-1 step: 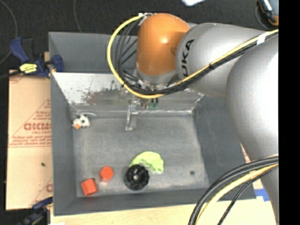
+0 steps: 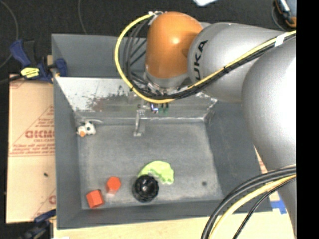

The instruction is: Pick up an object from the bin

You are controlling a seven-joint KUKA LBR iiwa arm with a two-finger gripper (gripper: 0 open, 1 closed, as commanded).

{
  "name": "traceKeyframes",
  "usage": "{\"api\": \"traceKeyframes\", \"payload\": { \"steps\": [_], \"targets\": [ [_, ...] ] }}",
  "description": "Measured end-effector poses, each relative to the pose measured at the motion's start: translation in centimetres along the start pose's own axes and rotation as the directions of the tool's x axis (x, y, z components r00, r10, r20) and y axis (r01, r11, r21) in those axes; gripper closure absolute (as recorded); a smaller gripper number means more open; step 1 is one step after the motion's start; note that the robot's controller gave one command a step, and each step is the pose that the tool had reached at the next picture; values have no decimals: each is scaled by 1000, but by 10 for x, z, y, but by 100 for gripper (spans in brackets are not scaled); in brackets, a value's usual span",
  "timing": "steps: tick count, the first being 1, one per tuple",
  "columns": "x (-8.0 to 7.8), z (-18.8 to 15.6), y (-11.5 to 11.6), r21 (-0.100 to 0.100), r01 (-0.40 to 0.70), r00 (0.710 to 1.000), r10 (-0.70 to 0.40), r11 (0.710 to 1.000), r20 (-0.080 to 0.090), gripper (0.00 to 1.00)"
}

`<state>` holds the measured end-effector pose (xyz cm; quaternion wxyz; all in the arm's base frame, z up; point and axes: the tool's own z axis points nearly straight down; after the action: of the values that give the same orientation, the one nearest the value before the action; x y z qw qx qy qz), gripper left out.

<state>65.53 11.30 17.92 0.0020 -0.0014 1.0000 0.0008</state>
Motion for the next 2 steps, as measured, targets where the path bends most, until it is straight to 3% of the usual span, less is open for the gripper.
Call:
{"api": "traceKeyframes", "payload": {
  "steps": [1, 2],
  "targets": [
    [38, -21, -48, 3, -21, 1000, 21, 1000, -5, 0],
    [60, 20, -76, 1, 57, 998, -57, 998, 3, 0]
  ]
}}
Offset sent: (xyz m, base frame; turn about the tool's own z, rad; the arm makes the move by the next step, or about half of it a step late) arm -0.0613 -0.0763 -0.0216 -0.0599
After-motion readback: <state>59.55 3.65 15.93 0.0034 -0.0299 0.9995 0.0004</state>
